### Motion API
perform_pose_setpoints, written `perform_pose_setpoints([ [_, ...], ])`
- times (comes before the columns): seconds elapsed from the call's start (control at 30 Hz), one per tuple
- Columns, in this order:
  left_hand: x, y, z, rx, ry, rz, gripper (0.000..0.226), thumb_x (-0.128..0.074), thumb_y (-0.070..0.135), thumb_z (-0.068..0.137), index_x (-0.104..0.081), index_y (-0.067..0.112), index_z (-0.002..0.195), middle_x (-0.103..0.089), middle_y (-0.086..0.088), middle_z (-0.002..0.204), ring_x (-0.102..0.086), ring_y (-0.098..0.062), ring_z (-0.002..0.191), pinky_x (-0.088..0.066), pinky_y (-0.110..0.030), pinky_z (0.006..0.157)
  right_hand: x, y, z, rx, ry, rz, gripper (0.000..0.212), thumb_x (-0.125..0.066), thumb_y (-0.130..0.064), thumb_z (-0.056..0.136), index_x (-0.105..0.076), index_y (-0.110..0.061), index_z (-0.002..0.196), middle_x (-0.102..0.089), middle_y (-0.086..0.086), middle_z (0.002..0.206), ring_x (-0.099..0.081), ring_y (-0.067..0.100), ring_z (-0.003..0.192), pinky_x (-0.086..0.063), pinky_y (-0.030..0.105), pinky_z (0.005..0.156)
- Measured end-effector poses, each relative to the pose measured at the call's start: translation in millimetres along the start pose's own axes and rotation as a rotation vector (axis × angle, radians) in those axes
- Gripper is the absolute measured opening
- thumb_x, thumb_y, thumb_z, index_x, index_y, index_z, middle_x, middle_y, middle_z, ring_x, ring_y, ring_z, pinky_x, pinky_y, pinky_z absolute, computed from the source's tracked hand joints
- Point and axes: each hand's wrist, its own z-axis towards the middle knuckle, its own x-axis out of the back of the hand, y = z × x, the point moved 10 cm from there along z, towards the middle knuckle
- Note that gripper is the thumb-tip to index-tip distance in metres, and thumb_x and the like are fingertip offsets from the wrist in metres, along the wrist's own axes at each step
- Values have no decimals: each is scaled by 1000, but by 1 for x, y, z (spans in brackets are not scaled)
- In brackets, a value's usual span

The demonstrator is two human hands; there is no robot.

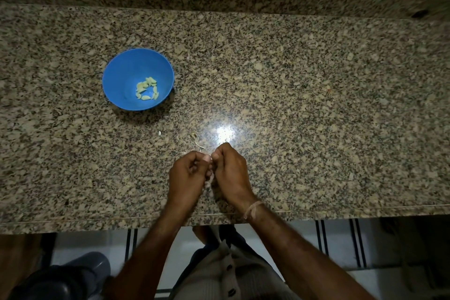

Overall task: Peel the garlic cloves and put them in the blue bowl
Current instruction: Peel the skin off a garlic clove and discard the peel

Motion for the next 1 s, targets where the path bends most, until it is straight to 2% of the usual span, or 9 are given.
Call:
perform_pose_setpoints([
  [0.07,6,13,-4,-70,60,74,18,-64,25,103,-74,20,89,-72,6,73,-66,-5,67,-50,-19,61,-3,6,3,19,21,-79,21,-51,-11,106,-50,-14,85,-51,-8,76,-43,4,66,-31,21,54],
  [0.13,7,26,-9,-130,100,140,21,-66,23,102,-72,18,84,-67,8,65,-60,-2,60,-40,-11,53,-4,8,2,42,52,-96,24,-52,-10,105,-48,-16,83,-49,-8,74,-41,10,67,-29,24,55],
  [0.33,6,28,-8,-209,79,186,18,-70,28,101,-73,19,85,-69,9,71,-65,-7,67,-42,-13,56,-4,24,3,-116,29,24,24,-47,-24,111,-53,-19,89,-55,-7,78,-48,5,67,-35,13,52],
  [0.43,6,24,-8,-185,118,213,25,-68,28,102,-68,20,79,-64,8,66,-59,-6,60,-40,-16,53,-7,15,1,-58,37,30,25,-48,-22,110,-50,-19,85,-53,-8,75,-46,5,65,-33,14,52],
  [0.53,4,3,-6,12,147,39,21,-68,24,101,-72,15,82,-71,1,69,-67,-6,63,-49,-21,58,-8,11,1,-27,47,42,24,-49,-19,109,-51,-15,85,-57,-5,77,-48,7,67,-34,16,52],
  [0.6,-8,-19,-5,215,85,-214,16,-69,21,100,-76,10,93,-78,-9,80,-76,-21,77,-61,-35,69,-7,12,3,-47,39,28,20,-49,-13,107,-53,-13,87,-60,-1,83,-50,10,72,-37,18,56],
  [0.67,-17,-32,-5,346,29,-401,13,-69,16,100,-77,6,100,-79,-16,88,-76,-29,86,-63,-40,78,-4,15,4,-61,55,33,21,-48,-11,105,-51,-16,85,-57,-4,82,-46,6,70,-35,15,56],
  [0.8,-29,-37,-6,555,-62,-726,11,-65,5,98,-75,1,102,-79,-14,90,-75,-16,78,-63,-25,69,-1,12,4,15,39,7,19,-45,-7,102,-50,-13,84,-51,-8,79,-41,2,68,-32,16,55],
  [1.0,-32,-40,2,634,-61,-904,14,-64,-3,96,-71,1,107,-77,-18,98,-75,-19,81,-63,-25,68,3,8,5,142,80,-24,25,-47,-7,105,-47,-17,83,-47,-11,77,-42,6,70,-30,20,58],
])
